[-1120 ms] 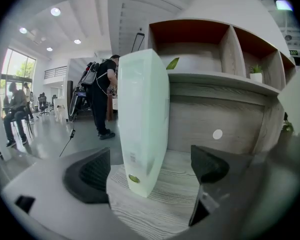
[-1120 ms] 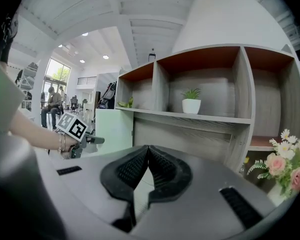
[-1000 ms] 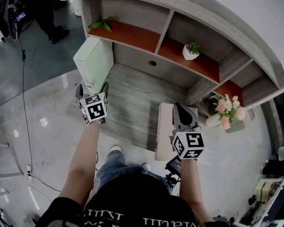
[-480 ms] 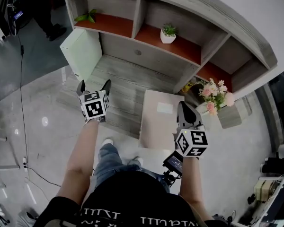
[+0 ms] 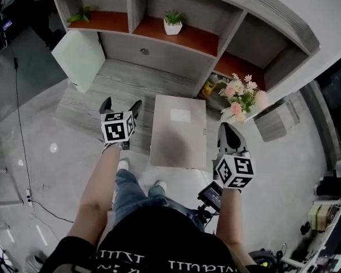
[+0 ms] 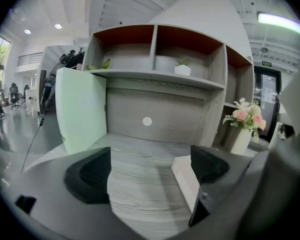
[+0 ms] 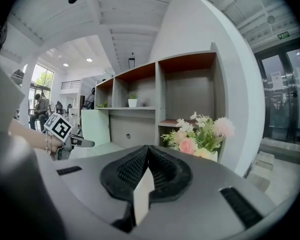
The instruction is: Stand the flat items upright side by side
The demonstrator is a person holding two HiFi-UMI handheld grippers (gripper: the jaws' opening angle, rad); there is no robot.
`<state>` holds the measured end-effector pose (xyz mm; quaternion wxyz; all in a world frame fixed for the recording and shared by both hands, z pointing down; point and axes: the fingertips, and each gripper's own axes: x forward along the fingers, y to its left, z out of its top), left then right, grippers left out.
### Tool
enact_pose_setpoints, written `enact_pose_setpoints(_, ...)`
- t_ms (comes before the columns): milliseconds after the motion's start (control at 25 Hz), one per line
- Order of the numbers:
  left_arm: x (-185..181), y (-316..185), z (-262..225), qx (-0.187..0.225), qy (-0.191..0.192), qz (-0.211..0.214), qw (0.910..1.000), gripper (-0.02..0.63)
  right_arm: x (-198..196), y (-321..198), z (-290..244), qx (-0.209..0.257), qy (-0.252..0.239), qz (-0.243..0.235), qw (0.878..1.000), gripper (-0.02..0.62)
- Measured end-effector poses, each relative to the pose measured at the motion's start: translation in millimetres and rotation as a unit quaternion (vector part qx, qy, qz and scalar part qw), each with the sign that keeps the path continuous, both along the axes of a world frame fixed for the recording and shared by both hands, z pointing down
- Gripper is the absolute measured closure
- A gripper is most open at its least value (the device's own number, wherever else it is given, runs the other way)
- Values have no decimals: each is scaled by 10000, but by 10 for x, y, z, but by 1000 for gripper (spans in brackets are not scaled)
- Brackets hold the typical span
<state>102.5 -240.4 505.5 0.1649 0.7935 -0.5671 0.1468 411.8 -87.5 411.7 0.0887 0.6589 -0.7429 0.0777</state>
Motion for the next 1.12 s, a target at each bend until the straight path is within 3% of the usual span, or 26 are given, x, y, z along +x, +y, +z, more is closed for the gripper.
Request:
enact_pose_setpoints(320,816,317,475,-719,-27,694,9950,118,496,355,250,-230,-220,304,9990,580)
enact_pose_setpoints(520,1038,462,898,-1382,-396,900,9855,118,641,473,409,-363,-333,356,9982,580)
enact_pose_setpoints(720,1034,529,1183,-1794,-951,844,9755,120,692,539,485,-427,-409,346,9977,580)
enact_pose_setpoints(1120,624,719,1251,-2036,-749,514,9748,118,609,412,511,-400,-599,228,9971,580)
